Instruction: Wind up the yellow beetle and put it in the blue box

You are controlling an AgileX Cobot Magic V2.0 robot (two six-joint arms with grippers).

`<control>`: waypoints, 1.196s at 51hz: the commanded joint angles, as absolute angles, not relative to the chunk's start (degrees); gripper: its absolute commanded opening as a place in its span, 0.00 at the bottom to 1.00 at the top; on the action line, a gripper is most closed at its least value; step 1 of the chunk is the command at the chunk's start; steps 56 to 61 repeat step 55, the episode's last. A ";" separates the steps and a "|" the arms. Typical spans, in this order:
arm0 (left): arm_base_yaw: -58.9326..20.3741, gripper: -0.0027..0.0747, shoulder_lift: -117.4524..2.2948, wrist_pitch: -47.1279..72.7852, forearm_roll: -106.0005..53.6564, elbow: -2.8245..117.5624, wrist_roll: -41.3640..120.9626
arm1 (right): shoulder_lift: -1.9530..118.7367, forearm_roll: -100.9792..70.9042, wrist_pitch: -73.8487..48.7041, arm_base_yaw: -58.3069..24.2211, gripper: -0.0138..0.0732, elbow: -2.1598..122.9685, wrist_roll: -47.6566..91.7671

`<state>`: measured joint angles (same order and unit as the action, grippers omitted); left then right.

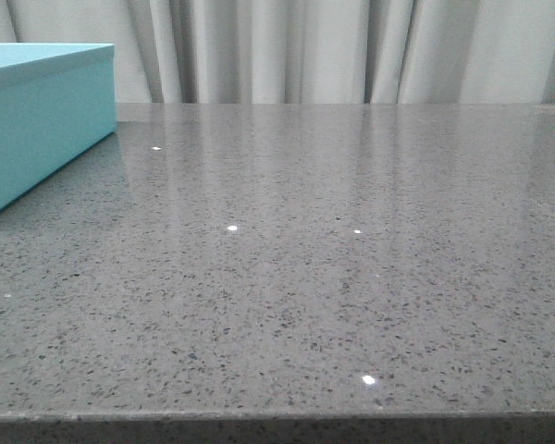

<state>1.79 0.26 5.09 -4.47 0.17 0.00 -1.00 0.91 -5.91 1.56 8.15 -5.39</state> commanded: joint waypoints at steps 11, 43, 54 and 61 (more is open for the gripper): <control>1.92 0.01 2.16 0.74 -4.57 -2.29 -0.43 | -1.64 -0.31 7.48 2.96 0.12 0.51 -4.62; 1.92 0.01 2.16 0.74 -4.57 -2.29 -0.43 | -1.71 -0.48 5.69 2.96 0.12 -0.53 -4.62; 1.92 0.01 2.16 0.74 -4.57 -2.29 -0.43 | -1.71 -0.48 5.69 2.96 0.12 -0.53 -4.62; 1.92 0.01 2.16 0.74 -4.57 -2.29 -0.43 | -1.71 -0.48 5.69 2.96 0.12 -0.53 -4.62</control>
